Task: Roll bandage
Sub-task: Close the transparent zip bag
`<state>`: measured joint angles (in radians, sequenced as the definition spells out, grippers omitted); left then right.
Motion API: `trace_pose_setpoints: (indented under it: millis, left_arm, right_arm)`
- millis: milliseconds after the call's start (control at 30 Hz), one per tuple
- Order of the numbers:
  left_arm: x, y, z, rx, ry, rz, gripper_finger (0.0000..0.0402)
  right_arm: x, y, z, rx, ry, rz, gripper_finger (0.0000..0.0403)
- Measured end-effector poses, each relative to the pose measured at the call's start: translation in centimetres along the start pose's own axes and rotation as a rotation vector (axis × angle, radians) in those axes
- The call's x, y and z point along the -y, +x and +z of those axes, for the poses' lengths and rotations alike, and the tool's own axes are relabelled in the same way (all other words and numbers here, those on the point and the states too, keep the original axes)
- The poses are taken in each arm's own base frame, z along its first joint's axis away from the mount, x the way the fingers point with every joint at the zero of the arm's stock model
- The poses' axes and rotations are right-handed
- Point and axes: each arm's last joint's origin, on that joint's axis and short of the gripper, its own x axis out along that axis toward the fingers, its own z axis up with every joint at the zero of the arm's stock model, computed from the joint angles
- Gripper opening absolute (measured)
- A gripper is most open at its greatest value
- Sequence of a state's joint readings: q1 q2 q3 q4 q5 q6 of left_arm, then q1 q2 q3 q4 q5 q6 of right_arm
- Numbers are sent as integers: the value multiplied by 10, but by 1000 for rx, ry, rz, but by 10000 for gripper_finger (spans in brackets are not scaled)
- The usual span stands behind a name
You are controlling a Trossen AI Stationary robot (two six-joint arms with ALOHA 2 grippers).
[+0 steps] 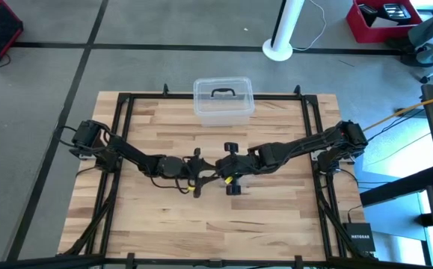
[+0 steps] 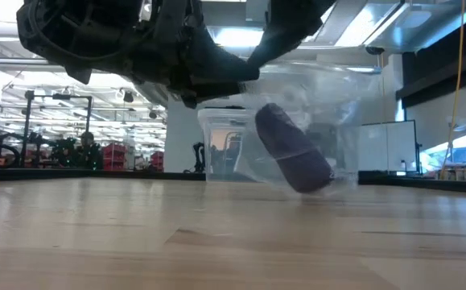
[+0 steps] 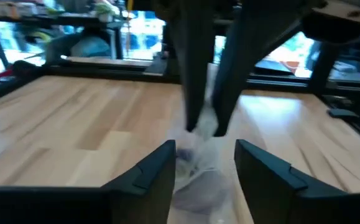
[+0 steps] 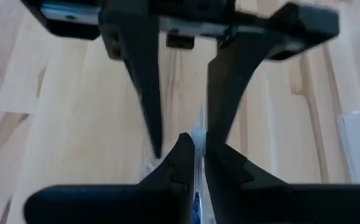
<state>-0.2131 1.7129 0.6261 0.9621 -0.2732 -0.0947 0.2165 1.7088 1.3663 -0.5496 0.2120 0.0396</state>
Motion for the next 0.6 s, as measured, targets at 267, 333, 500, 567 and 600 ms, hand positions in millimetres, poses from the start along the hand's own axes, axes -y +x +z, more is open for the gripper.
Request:
trace_pose_setpoints:
  millis: [267,333,500,567,600]
  left_arm:
    - [1,2,5,32,67,-14,49]
    - [2,1,5,24,92,-15,15]
    - [6,0,5,25,147,-5,2]
    - [8,-1,5,23,162,0,1]
    - [9,-2,5,24,174,5,1]
  right_arm:
    - [-1,0,4,43,-10,17,32]
    - [-1,0,4,42,-10,23,32]
    - [-1,0,3,30,-13,24,32]
    - [-1,-1,2,13,-16,24,32]
    - [-1,-1,1,5,-18,23,32]
